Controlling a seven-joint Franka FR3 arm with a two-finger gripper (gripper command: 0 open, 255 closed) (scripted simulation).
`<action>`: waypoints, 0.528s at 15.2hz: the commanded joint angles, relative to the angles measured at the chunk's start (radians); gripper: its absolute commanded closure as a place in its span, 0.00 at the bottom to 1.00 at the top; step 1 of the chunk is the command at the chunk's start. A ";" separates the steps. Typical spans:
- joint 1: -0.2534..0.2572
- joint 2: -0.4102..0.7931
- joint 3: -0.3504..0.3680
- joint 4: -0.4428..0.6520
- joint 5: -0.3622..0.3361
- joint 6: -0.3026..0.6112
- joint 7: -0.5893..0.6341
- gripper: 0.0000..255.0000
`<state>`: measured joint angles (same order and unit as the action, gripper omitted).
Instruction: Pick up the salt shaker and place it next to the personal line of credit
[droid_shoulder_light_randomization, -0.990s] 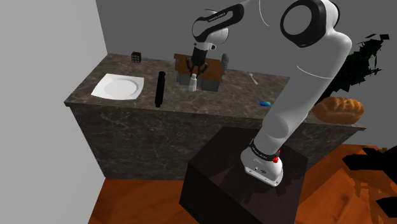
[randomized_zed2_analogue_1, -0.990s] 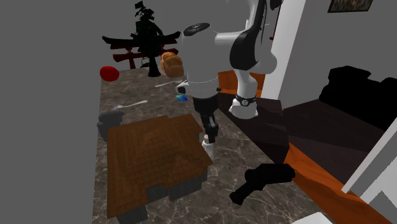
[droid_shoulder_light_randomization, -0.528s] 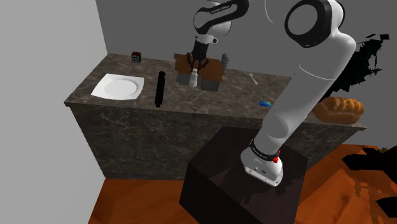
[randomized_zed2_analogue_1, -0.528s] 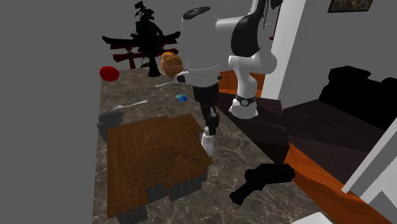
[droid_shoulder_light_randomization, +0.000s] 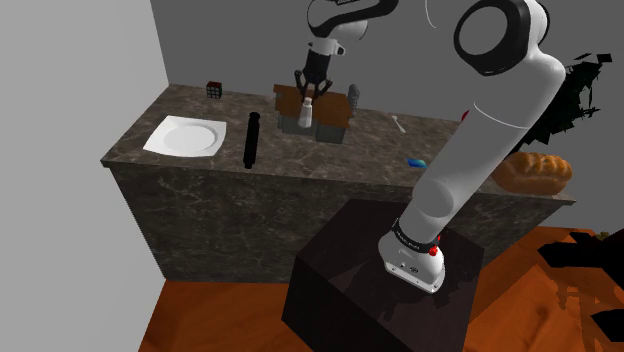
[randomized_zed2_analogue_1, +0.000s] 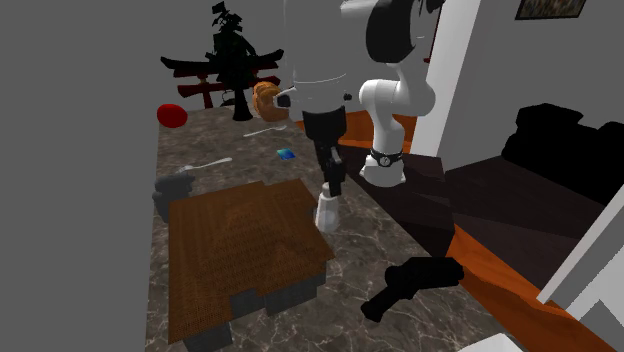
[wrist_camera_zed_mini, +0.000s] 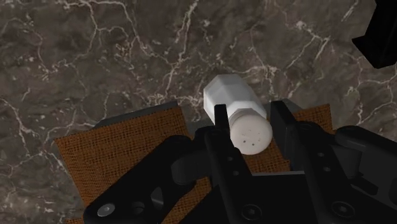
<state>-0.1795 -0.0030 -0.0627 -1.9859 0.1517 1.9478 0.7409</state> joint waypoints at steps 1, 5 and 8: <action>-0.001 -0.005 -0.001 0.022 -0.002 -0.027 0.003 1.00; -0.001 -0.014 -0.001 0.064 -0.005 -0.079 0.011 1.00; -0.001 -0.020 -0.001 0.099 -0.007 -0.118 0.016 1.00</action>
<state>-0.1803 -0.0173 -0.0635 -1.8974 0.1454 1.8459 0.7559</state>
